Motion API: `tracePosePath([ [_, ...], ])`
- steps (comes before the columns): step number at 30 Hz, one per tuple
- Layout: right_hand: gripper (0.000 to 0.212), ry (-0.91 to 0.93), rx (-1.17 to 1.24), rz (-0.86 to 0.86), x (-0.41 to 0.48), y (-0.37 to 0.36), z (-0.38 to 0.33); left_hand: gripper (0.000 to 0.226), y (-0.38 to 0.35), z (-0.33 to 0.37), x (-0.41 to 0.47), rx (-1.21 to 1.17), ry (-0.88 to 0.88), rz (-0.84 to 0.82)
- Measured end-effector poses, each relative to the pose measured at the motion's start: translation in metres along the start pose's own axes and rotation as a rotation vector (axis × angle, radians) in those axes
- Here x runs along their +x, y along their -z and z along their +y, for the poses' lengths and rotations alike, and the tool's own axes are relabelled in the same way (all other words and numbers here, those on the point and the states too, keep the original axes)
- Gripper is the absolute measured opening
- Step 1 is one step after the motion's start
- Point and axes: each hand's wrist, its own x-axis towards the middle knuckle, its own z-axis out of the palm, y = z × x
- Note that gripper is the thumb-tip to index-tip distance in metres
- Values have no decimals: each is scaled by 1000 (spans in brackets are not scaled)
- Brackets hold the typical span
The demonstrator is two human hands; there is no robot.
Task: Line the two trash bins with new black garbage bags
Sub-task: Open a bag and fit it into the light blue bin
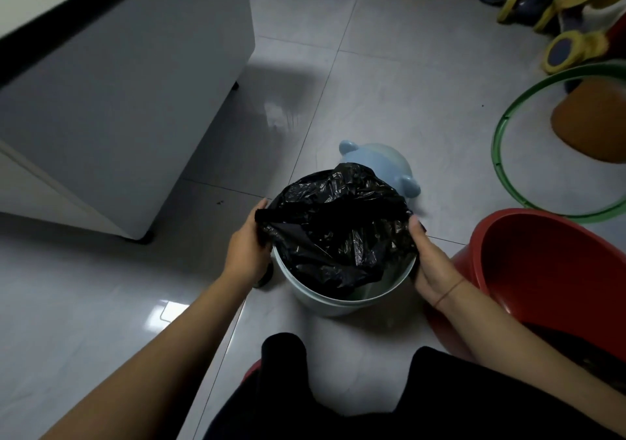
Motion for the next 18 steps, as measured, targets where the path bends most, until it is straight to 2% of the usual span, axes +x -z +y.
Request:
tracePosePath([
  [2,68,-17,22,-6,-4,1,5,65,4,-1,1,86,-54,-55],
  [4,69,-20,15,-7,-8,2,8,60,8,-1,1,18,-47,-114],
  [6,69,-3,-5,-10,-12,4,10,68,18,1,0,-78,-6,-142],
  [9,70,36,-60,-14,-18,6,14,78,40,11,-5,-116,14,-49],
  [11,75,58,-123,5,-22,8,16,73,55,29,-7,5,-167,65],
  [13,81,111,-338,89,-25,11,15,73,65,53,-5,184,-436,81],
  [14,83,159,-488,139,-27,12,12,75,65,65,-2,291,-561,9],
  [16,92,293,-747,192,-34,10,3,79,62,82,5,569,-710,-252],
  [18,102,455,-1002,90,-38,10,-15,82,56,88,13,869,-726,-524],
])
